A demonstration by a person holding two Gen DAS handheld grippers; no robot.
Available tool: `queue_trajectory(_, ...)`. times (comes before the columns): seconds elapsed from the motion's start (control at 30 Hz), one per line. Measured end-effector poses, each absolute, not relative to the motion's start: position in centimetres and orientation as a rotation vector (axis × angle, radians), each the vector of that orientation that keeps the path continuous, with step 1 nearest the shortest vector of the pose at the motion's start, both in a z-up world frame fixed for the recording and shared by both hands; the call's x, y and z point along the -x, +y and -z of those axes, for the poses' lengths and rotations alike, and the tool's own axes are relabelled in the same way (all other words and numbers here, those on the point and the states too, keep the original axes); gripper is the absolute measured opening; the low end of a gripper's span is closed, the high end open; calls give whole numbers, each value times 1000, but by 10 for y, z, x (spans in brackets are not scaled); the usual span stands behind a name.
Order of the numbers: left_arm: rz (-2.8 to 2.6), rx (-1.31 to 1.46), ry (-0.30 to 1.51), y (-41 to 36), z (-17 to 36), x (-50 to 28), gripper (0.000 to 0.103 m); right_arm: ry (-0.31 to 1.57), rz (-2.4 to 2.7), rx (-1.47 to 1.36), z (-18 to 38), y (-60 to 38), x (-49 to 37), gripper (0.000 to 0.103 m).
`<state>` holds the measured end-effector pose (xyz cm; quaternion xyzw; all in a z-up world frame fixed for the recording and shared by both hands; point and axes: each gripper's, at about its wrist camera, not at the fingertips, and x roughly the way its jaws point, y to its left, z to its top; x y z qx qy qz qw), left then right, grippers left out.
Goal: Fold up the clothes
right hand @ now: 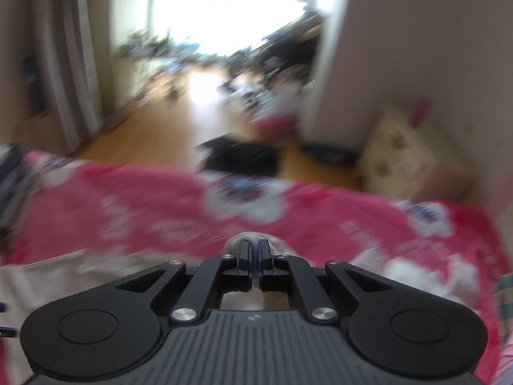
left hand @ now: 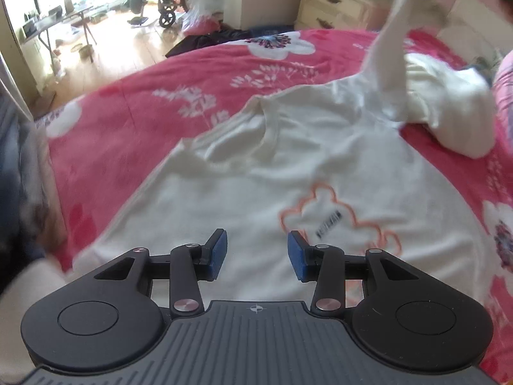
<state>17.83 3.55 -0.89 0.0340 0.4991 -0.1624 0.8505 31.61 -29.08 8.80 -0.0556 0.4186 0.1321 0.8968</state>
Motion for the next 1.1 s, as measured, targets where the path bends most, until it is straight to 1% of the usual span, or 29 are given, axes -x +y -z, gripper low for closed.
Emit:
queue_trajectory(0.13,365,-28,1087,57,34,-151,42,1024,-444,25,-50,-221,-305,5)
queue_trajectory(0.2,376,-11,1119,61,47,-147,42,1101,-529,-22,-32,-186,-299,12)
queue_trajectory(0.27,384,7,1131,63,55,-144,42,1176,-616,-70,-13,-151,-293,18)
queue_trajectory(0.3,391,15,1134,63,57,-144,42,1214,-659,-94,-4,-133,-291,18)
queue_trajectory(0.33,394,22,1131,64,58,-145,42,1210,-687,-131,0,-135,-287,18)
queue_trajectory(0.43,396,24,1101,64,61,-146,42,1142,-729,-269,1,-166,-277,19)
queue_trajectory(0.53,414,-26,1040,54,62,-150,42,1049,-656,-432,-3,-231,-270,19)
queue_trajectory(0.57,423,-57,1011,49,62,-151,44,1023,-607,-475,2,-255,-268,20)
queue_trajectory(0.6,431,-89,985,43,63,-153,45,997,-555,-517,9,-279,-264,22)
queue_trajectory(0.7,470,-204,897,14,66,-164,50,983,-430,-524,41,-319,-248,22)
queue_trajectory(0.9,504,-489,765,-56,93,-183,52,1012,-298,-710,111,-348,-222,22)
queue_trajectory(1.0,463,-534,752,-72,111,-196,50,1008,-276,-829,134,-363,-218,22)
queue_trajectory(1.1,425,-527,761,-73,122,-207,38,1003,-287,-831,139,-364,-217,22)
